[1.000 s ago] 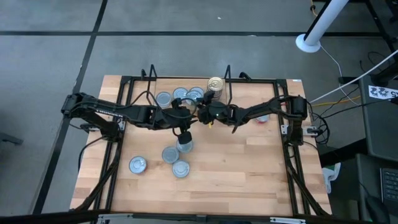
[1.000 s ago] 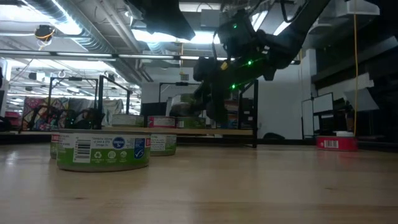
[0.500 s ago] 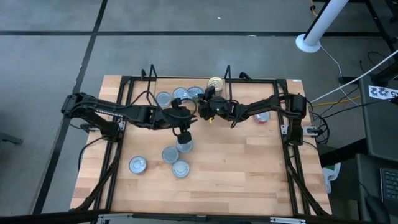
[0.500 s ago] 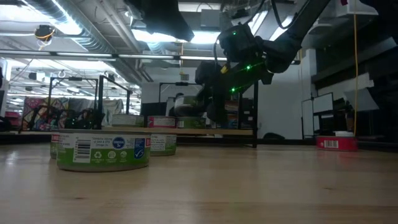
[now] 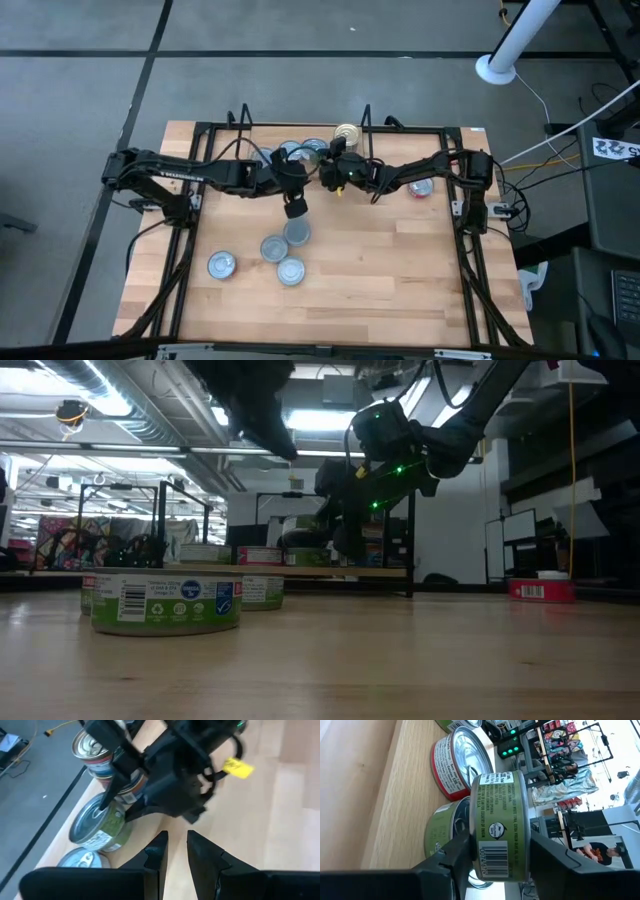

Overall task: Stack canned seafood by type on shelf
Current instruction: Stack the green tuna can on top of the green tuna can on the shelf

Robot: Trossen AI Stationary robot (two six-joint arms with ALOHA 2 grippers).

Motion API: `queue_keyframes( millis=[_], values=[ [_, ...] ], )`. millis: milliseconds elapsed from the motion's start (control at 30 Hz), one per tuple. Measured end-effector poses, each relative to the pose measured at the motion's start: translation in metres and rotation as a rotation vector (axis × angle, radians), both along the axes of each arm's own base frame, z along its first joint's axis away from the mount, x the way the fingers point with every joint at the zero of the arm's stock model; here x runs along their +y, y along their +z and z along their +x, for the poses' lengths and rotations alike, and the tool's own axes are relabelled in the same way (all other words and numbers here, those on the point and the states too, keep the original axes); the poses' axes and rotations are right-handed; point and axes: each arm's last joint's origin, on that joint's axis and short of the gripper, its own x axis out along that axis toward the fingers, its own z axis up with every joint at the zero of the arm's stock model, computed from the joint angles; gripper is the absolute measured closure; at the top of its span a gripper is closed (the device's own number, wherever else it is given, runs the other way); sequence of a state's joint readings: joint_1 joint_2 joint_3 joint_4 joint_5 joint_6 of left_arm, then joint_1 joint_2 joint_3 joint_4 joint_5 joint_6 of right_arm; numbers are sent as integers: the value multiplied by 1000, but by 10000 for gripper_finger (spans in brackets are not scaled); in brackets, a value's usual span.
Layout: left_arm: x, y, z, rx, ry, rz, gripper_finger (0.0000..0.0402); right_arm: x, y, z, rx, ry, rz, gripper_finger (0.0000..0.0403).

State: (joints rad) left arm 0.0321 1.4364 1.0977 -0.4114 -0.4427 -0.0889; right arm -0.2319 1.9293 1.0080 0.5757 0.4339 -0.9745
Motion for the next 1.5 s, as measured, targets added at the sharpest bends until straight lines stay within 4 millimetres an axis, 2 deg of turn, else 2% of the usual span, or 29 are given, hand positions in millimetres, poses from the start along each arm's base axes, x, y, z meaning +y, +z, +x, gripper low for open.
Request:
queue_keyframes(
  millis=[667, 833, 1333, 1500],
  values=[
    [64, -48, 15, 232, 86, 69, 334, 0, 0, 0, 1, 1, 1, 232],
    [68, -54, 17, 242, 88, 72, 334, 1, 0, 0, 1, 2, 1, 217],
    [68, -53, 20, 212, 67, 53, 334, 1, 0, 0, 1, 9, 4, 172],
    [68, -60, 24, 213, 44, 29, 334, 1, 0, 0, 1, 9, 3, 156]
  ],
)
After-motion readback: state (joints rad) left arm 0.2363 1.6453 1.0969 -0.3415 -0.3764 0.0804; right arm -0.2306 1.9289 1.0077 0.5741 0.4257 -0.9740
